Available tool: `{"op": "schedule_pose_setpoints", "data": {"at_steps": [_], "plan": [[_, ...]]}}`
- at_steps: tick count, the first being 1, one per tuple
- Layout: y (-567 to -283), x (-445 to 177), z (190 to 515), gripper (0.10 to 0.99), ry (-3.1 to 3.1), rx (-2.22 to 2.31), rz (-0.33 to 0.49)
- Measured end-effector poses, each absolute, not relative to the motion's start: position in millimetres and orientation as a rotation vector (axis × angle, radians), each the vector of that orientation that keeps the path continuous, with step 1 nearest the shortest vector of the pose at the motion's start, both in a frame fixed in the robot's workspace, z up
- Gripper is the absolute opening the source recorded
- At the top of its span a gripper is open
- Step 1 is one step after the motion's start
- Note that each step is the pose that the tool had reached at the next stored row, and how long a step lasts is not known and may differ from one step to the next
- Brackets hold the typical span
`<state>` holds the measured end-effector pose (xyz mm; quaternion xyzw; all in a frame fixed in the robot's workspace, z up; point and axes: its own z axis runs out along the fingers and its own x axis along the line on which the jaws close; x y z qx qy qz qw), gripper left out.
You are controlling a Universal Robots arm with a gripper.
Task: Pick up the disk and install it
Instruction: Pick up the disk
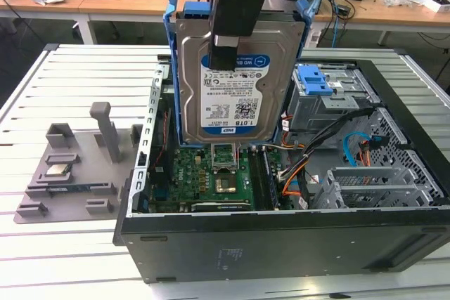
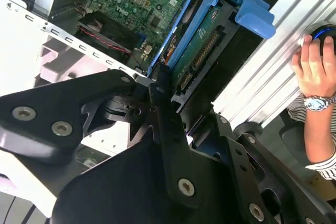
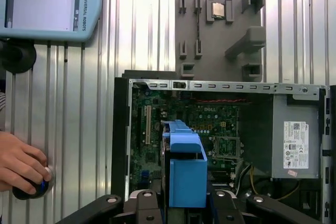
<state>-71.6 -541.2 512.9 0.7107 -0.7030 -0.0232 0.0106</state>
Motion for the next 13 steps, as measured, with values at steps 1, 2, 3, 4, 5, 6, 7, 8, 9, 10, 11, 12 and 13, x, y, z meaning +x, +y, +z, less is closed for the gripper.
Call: {"op": "schedule_pose_setpoints", "data": {"at_steps": [1, 2, 3, 4, 5, 6, 7, 8, 9, 10, 11, 12, 13], "plan": [[-542.4, -71.6, 513.0, 0.365, -2.194, 2.218, -0.072], [-544.5, -71.6, 512.9, 0.365, -2.194, 2.218, -0.072], [-545.6, -71.6, 512.9, 0.365, -2.194, 2.218, -0.072], [-547.9, -71.6, 512.8, 0.365, -2.194, 2.218, -0.072], [-549.9, -71.6, 512.8, 0.365, -2.194, 2.218, -0.072], [-551.2, -71.6, 512.8, 0.365, -2.194, 2.218, -0.072], [-552.9, -71.6, 512.7, 0.365, -2.194, 2.218, -0.072], [-554.8, -71.6, 512.8, 0.365, -2.194, 2.218, -0.072], [-556.1, -71.5, 512.7, 0.365, -2.194, 2.218, -0.072], [-559.1, -71.6, 512.6, 0.365, -2.194, 2.218, -0.072], [-559.1, -71.6, 512.3, 0.365, -2.194, 2.217, -0.072], [-559.2, -70.0, 512.0, 0.365, -2.194, 2.218, -0.072], [-559.1, -66.1, 512.0, 0.365, -2.194, 2.217, -0.072]]}}
